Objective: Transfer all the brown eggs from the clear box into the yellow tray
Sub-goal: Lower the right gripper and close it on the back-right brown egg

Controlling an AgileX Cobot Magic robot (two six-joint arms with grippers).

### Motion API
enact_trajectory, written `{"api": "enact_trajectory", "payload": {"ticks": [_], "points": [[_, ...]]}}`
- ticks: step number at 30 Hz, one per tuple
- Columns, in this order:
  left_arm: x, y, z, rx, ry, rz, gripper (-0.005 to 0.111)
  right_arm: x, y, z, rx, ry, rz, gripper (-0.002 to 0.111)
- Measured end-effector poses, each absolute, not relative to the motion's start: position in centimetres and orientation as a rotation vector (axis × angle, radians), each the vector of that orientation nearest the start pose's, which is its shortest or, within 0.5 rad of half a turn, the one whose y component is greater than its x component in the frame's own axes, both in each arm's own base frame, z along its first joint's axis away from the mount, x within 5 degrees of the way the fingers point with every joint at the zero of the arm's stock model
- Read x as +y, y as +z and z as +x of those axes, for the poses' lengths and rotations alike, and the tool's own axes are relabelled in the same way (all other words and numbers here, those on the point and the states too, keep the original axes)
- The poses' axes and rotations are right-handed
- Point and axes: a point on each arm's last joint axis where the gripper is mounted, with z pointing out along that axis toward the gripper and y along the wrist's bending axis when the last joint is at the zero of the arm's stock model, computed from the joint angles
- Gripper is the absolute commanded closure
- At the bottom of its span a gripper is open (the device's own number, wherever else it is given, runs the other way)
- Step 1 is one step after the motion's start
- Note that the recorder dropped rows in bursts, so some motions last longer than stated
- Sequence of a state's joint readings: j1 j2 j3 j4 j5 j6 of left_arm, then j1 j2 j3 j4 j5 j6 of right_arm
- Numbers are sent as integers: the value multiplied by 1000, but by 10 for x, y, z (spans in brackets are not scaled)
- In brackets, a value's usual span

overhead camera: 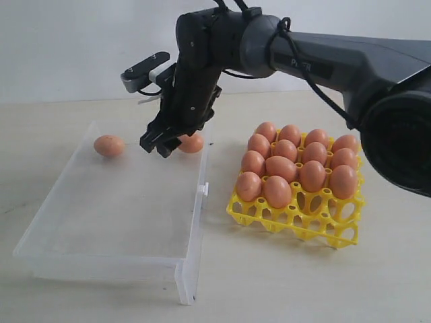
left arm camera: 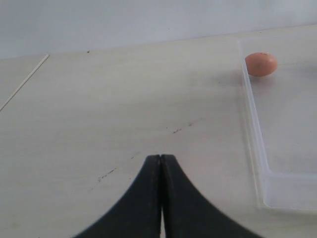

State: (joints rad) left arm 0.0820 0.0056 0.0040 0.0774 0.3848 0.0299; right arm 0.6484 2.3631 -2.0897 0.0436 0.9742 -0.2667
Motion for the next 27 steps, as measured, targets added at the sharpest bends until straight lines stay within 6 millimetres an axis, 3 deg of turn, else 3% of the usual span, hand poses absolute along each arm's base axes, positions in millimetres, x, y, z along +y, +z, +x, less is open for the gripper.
{"api": "enact_trajectory", "payload": {"ticks": [16,27], "points": [[7,177,52,1880,153,-2,107,311,154,426,2401,1,-1210,45],[7,177,52,1880,153,-2,107,307,145,436,2358,-36,-1175,46]]}}
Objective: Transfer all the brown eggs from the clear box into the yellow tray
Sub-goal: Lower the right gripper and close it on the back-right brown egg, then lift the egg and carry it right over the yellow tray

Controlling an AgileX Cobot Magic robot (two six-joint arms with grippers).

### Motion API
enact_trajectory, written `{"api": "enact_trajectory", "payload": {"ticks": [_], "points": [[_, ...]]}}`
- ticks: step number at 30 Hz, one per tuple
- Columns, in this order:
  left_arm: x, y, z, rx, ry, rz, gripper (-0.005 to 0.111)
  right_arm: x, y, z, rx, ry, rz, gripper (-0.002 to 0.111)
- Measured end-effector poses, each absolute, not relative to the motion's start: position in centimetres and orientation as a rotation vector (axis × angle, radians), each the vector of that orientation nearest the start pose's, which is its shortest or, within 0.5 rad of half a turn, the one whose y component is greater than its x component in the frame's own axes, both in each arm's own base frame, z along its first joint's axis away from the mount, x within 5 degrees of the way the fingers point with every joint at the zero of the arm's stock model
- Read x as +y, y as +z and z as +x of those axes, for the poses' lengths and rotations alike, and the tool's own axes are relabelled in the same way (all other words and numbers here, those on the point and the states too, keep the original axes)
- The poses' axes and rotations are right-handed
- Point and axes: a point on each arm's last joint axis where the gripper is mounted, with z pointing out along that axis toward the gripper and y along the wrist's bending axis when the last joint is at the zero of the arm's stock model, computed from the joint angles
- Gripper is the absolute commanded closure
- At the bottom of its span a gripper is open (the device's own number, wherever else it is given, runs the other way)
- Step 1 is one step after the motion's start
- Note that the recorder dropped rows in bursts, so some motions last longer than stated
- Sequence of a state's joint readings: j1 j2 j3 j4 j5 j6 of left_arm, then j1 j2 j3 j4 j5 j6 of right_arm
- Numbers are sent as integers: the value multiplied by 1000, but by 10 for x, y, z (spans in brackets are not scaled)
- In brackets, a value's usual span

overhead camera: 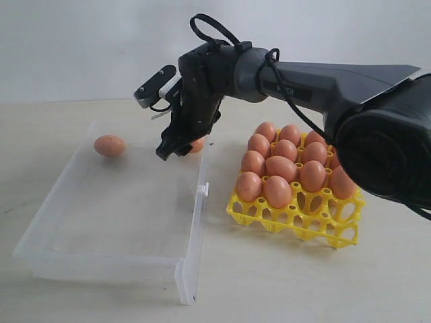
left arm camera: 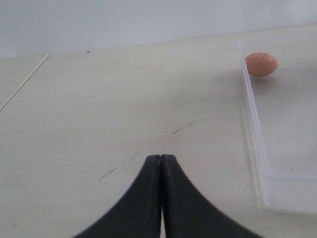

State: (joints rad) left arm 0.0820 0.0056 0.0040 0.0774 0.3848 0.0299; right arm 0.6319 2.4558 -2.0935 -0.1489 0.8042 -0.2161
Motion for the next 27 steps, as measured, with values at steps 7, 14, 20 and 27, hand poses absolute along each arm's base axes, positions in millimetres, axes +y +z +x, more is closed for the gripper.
{"api": "enact_trajectory", "payload": {"ticks": [7,14,20,27], "points": [[7,177,52,1880,153,-2,107,308,146,443,2314,-10,-1115,46],[7,177,52,1880,153,-2,107,310,111,444,2368,12,-1114,47],[7,177,52,1880,153,-2,107,311,109,446,2367,27,-1090,105],[7,177,52,1880,153,-2,107,310,108,445,2377,27,-1091,108]]}}
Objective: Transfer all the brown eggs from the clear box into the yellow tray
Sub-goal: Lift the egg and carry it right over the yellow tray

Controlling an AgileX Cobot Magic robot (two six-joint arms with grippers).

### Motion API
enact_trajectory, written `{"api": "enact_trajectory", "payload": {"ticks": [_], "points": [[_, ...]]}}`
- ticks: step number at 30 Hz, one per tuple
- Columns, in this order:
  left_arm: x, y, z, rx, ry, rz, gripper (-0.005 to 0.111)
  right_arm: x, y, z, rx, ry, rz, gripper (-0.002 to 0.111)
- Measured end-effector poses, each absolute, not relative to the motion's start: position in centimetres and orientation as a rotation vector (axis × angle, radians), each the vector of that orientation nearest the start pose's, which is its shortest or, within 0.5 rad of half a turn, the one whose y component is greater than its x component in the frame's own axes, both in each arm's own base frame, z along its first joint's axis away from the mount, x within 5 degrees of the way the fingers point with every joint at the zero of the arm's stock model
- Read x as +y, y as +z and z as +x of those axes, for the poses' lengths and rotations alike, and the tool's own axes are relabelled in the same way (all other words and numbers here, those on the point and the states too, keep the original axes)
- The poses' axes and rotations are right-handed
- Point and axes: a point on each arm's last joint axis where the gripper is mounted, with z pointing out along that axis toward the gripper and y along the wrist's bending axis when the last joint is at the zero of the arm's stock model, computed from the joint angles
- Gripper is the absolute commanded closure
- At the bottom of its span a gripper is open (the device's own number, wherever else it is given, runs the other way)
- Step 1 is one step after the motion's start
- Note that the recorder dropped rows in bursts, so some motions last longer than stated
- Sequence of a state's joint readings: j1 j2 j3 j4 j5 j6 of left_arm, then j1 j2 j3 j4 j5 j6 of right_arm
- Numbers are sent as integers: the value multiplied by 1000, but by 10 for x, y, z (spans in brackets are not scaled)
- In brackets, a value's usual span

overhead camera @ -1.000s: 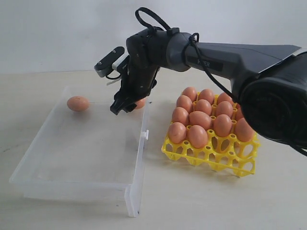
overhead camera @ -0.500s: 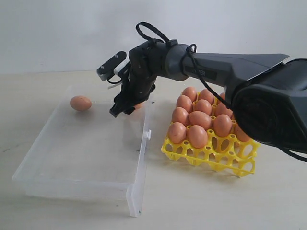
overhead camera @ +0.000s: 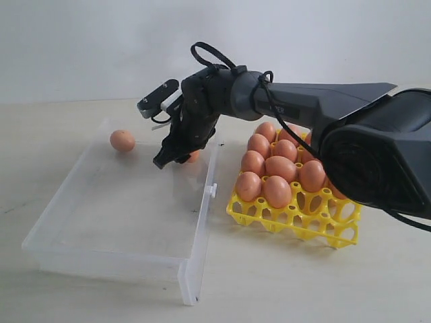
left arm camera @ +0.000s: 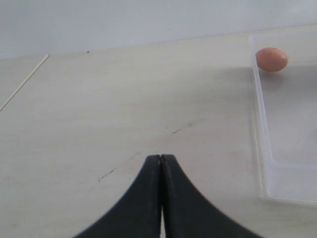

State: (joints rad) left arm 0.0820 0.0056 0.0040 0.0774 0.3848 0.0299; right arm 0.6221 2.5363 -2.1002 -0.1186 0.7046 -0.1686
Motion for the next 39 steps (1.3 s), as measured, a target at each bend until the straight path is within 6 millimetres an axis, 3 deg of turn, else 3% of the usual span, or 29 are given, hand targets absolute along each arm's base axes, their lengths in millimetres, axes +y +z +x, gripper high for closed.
{"api": "enact_trajectory", "payload": {"ticks": [6,15,19,23,31,35,39], "points": [[7,177,52,1880,153,-2,107,310,123,440,2412,74,-1063,108],[7,177,52,1880,153,-2,107,321,214,428,2228,220,-980,108],[7,177,52,1880,153,-2,107,324,236,414,2109,271,-961,108],[7,177,52,1880,153,-2,107,315,252,390,1979,304,-923,108],[7,177,52,1880,153,-2,107,258,249,321,1830,321,-816,108],[7,177,52,1880,153,-2,107,218,239,285,1791,320,-722,108],[7,177,52,1880,153,-2,107,172,227,265,1789,275,-586,108]]}}
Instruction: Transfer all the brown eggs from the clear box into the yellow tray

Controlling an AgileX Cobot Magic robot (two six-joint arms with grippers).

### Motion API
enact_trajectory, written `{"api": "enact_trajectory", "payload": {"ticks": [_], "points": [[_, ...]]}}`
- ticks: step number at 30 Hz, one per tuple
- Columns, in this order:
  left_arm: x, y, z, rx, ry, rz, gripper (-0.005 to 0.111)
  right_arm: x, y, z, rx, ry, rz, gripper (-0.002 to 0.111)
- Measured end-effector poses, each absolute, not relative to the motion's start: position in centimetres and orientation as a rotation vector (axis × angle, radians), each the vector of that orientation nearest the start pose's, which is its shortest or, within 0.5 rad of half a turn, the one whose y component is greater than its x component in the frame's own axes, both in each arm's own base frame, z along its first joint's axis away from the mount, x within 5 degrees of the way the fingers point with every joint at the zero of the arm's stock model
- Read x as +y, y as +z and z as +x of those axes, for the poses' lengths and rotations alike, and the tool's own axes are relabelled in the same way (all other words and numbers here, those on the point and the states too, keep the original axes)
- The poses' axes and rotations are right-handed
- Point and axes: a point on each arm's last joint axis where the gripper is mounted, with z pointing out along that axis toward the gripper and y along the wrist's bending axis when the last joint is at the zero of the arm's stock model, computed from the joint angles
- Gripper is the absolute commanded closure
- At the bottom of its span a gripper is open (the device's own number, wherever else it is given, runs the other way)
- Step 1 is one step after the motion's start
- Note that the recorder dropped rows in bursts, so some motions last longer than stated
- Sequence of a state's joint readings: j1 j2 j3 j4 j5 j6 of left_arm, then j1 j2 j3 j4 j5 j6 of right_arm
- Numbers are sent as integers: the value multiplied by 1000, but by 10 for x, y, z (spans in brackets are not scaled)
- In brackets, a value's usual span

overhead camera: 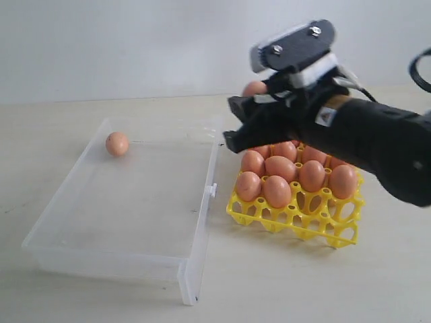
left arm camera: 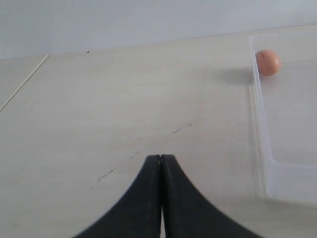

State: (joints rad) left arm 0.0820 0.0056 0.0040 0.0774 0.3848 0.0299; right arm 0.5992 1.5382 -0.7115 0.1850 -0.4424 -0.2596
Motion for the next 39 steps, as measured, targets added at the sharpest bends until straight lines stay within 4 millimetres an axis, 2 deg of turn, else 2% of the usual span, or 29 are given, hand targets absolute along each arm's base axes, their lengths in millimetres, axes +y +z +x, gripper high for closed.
{"api": "enact_trajectory", "payload": {"ticks": [4,6,10,19,26,39], "points": [[7,177,52,1880,152,-4,107,135,204,252,1796,190,-508,108],[7,177,52,1880,152,-4,107,122,194,246,1794,154,-481,108],[7,177,52,1880,152,-4,107,106,187,244,1776,110,-431,108],[7,177,52,1880,152,-4,107,111,160,246,1840,152,-498,108],[7,177,52,1880,152,-4,107,102,138,238,1860,128,-470,108],[7,177,52,1880,152,-4,107,100,122,242,1854,118,-491,108]]}}
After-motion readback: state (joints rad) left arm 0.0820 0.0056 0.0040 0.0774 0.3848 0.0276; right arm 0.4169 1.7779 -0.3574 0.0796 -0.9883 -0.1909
